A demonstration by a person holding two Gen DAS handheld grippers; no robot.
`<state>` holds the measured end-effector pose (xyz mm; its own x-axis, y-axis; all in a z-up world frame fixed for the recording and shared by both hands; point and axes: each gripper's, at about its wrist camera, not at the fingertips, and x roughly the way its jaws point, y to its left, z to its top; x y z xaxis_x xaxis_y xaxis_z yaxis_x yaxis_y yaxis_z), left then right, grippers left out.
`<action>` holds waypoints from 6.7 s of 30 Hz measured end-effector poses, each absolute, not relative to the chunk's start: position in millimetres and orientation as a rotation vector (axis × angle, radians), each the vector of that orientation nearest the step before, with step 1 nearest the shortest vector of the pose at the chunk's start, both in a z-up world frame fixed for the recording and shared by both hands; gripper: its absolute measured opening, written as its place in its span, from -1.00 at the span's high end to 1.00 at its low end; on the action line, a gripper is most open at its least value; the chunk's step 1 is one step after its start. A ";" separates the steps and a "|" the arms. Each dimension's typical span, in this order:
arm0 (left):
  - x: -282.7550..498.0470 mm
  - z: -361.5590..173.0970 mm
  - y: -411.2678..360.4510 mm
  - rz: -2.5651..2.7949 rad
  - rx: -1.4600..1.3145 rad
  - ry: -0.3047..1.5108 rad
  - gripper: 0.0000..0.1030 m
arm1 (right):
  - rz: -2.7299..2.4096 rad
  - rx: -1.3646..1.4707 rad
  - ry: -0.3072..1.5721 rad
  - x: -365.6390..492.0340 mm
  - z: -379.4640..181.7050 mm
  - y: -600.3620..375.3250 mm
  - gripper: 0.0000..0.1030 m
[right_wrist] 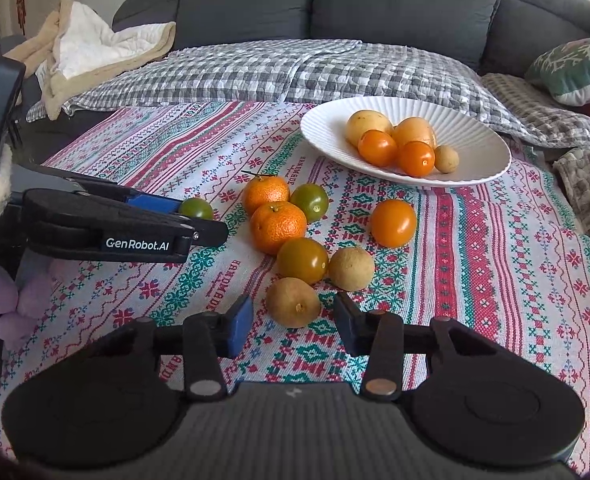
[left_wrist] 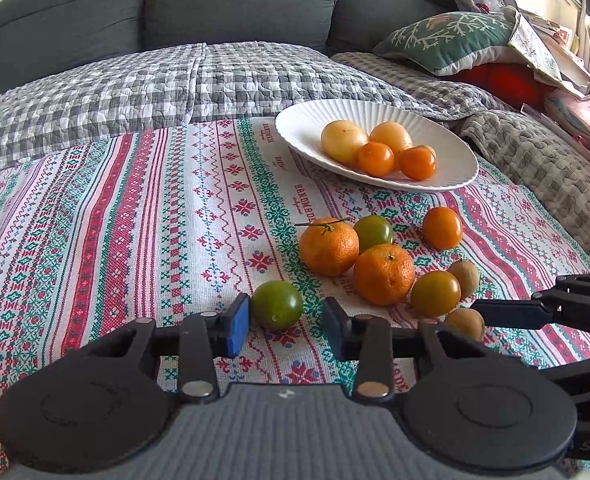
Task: Organize fruits
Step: 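Grasp a green tomato with the left tool while the right tool grasps a brown kiwi, then carry the green tomato and kiwi onto the white plate with both tools, then open both tools to release the fruits on the plate, then withdraw both open tools from the plate back toward the fruit pile, then grasp a mandarin with the left tool while the right tool grasps an orange tomato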
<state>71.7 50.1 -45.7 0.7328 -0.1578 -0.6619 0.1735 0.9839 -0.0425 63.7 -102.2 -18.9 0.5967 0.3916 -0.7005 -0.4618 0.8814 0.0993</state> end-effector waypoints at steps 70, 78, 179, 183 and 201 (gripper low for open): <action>147.5 -13.5 -45.0 -0.228 -0.058 0.671 0.65 | 0.289 0.375 0.721 169.3 4.3 -191.9 0.51; 151.6 -18.2 -45.6 -0.221 -0.057 0.676 0.65 | 0.300 0.379 0.723 173.5 1.2 -193.4 0.50; 98.5 -16.5 26.8 -0.170 -0.138 0.873 0.46 | 0.301 -0.001 0.843 122.0 -7.3 -150.5 -0.86; 94.4 -14.9 39.1 -0.157 -0.126 0.873 0.46 | 0.311 0.006 0.843 128.3 -8.6 -142.7 -0.75; 89.1 -14.6 53.2 -0.139 -0.110 0.880 0.46 | 0.291 0.083 0.873 145.5 -13.6 -130.6 0.42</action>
<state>89.1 53.2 -14.6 0.6287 -0.1666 -0.7596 0.0763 0.9853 -0.1529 145.5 -130.6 -13.6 0.6060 0.2849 -0.7427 -0.2178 0.9574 0.1896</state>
